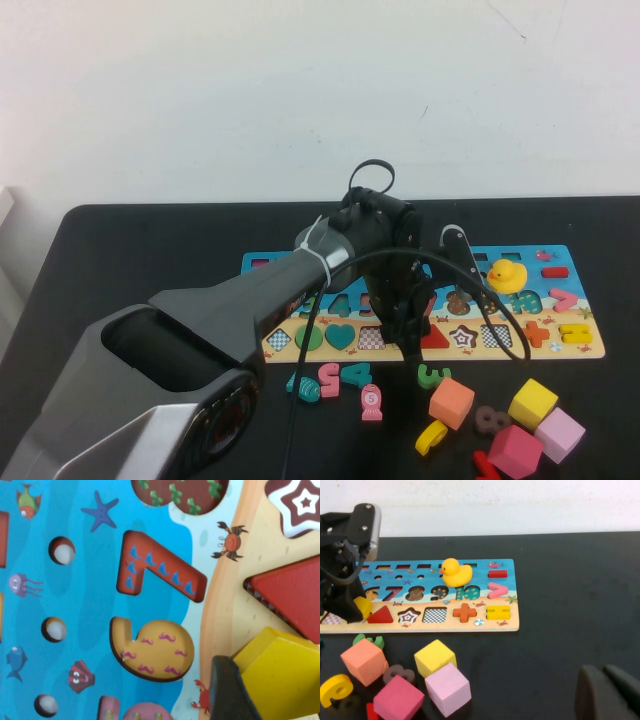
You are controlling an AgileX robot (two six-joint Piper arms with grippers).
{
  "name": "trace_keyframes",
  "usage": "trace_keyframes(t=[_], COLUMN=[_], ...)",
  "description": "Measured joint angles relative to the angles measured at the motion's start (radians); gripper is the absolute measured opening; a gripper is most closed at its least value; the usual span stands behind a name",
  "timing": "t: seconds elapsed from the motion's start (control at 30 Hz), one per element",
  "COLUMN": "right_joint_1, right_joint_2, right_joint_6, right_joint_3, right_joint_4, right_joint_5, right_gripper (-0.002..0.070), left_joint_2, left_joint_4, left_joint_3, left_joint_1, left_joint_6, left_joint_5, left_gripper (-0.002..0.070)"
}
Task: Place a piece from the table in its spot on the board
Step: Place the "Pentagon" into the hole of the Pentagon
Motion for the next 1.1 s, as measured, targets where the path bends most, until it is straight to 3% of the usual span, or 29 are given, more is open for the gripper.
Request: trace_keyframes(t=[0.97, 1.1], right_joint_1=[0.0, 0.0], right_joint_2=[0.0, 0.0], right_joint_6=[0.0, 0.0], right_joint_3=[0.0, 0.0], right_joint_4=[0.0, 0.0], right_joint_5=[0.0, 0.0], right_gripper=[0.0019, 0.0019], left_joint_2=[0.013, 0.013], left_joint_4=[0.025, 0.025], left_joint_3=[0.0, 0.0], left_joint_1=[0.0, 0.0], left_joint_6=[0.096, 0.098], left_joint_5=[0.0, 0.0], left_gripper=[0.0313, 0.0366])
